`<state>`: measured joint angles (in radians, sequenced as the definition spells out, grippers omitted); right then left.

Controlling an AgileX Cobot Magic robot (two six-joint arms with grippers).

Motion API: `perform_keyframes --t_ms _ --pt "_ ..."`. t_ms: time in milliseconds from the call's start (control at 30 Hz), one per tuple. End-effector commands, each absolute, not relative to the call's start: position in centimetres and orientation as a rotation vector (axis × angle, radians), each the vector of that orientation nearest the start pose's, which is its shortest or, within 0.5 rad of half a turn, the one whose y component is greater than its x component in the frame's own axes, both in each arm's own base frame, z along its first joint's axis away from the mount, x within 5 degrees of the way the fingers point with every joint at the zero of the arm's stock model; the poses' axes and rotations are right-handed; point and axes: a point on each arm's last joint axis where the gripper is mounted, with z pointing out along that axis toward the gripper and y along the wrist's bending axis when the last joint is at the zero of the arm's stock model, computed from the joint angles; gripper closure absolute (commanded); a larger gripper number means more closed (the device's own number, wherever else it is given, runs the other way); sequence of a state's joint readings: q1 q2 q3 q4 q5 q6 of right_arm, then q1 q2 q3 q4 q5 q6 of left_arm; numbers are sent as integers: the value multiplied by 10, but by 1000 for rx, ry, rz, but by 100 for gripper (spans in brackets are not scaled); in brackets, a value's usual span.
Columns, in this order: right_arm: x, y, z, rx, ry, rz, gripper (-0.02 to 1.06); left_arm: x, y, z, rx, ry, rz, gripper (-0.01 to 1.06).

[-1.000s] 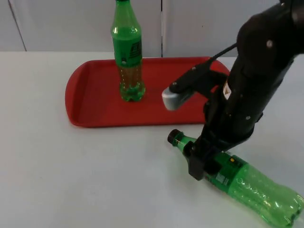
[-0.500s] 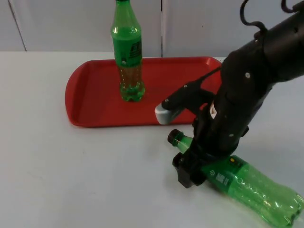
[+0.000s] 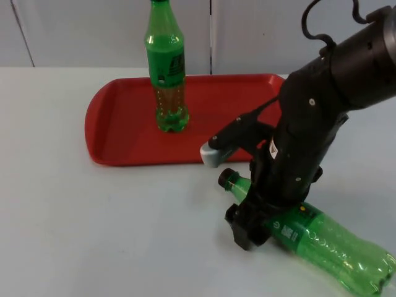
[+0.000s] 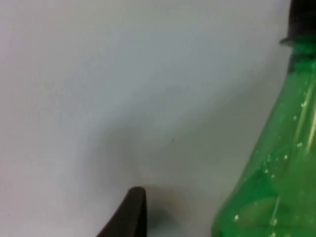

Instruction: Place the bottle upright on the tray.

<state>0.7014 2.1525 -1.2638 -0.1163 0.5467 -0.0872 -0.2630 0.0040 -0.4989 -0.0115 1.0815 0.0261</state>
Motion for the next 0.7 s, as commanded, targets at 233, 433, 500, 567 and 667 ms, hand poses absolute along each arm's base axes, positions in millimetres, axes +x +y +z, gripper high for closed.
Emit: perform_keyframes --t_ms 233,433,500,567,667 --pt "303 249 82 -1335 2658 -57 9 -5 1 274 300 2048 -161 0" --pt "303 250 82 -1333 2648 -52 31 -5 1 274 300 2048 -161 0" --pt "303 250 82 -1340 2643 -59 48 -5 1 274 300 2048 -161 0" --pt "304 249 82 -1358 2630 -76 72 -5 1 274 300 2048 -161 0" --pt "304 249 82 -1357 2628 -75 96 -5 1 274 300 2048 -161 0"
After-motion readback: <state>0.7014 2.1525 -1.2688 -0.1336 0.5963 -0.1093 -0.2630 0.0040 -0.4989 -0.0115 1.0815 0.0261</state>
